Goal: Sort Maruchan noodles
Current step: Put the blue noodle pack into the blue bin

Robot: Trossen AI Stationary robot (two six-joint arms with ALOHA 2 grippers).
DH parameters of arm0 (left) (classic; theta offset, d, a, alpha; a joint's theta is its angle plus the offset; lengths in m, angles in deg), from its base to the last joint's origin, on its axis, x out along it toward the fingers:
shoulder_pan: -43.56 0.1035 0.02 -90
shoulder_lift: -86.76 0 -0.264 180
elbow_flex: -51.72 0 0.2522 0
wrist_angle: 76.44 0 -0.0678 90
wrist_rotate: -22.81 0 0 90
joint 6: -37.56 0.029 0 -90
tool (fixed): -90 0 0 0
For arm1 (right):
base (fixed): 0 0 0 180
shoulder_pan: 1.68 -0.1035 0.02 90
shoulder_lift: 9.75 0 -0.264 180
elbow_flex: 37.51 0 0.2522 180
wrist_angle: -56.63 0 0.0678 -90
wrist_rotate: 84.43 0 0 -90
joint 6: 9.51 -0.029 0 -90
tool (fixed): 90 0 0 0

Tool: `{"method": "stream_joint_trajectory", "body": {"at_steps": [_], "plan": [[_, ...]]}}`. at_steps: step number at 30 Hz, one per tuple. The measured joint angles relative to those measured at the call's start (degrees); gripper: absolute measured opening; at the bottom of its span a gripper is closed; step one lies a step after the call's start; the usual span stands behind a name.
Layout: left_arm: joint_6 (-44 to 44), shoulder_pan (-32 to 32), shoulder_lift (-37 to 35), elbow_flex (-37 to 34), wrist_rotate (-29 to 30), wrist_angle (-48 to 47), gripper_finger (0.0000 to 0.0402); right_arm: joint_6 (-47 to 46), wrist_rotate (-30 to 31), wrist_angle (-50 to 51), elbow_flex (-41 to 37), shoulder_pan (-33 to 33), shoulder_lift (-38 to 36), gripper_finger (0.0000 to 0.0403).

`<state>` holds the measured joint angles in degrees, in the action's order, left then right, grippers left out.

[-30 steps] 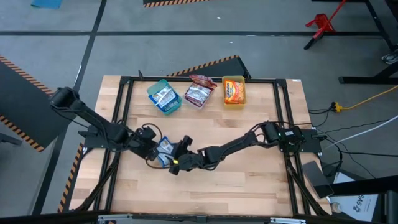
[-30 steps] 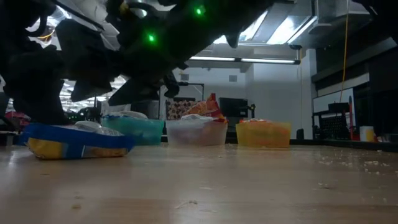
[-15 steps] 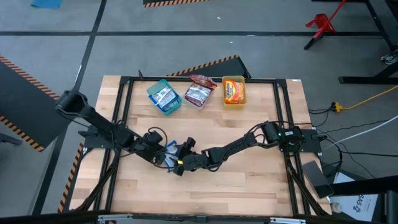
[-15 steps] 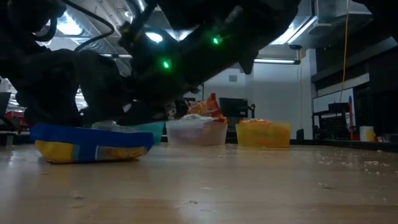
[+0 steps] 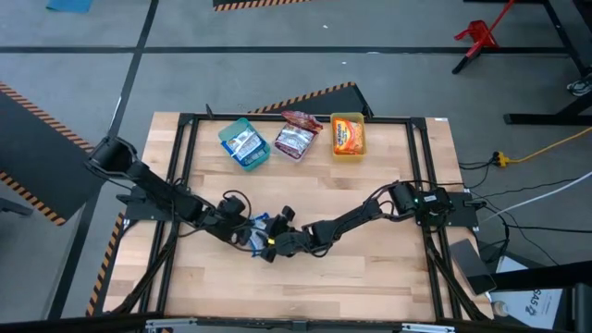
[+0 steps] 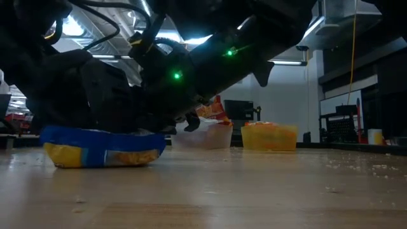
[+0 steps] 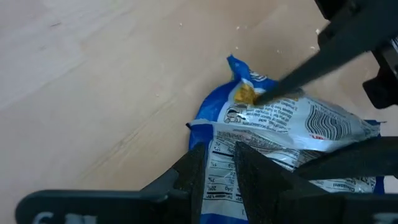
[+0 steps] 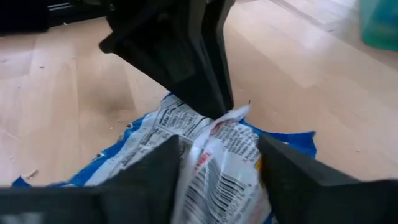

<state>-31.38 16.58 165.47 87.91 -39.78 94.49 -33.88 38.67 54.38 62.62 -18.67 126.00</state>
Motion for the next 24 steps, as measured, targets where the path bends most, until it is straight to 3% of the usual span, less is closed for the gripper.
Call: {"method": "stream_joint_trajectory", "body": {"at_steps": [10, 24], "plan": [[0.03, 0.02, 0.21, -0.02, 3.68, 2.30, 0.0082, 0.33, 1.23, 1.07, 0.04, 0.09, 0.07, 0.0018], [0.10, 0.02, 0.18, -0.02, 4.35, 4.58, 0.0082, 0.62, 2.29, 0.47, -0.09, 0.11, 0.09, 0.0002]]}}
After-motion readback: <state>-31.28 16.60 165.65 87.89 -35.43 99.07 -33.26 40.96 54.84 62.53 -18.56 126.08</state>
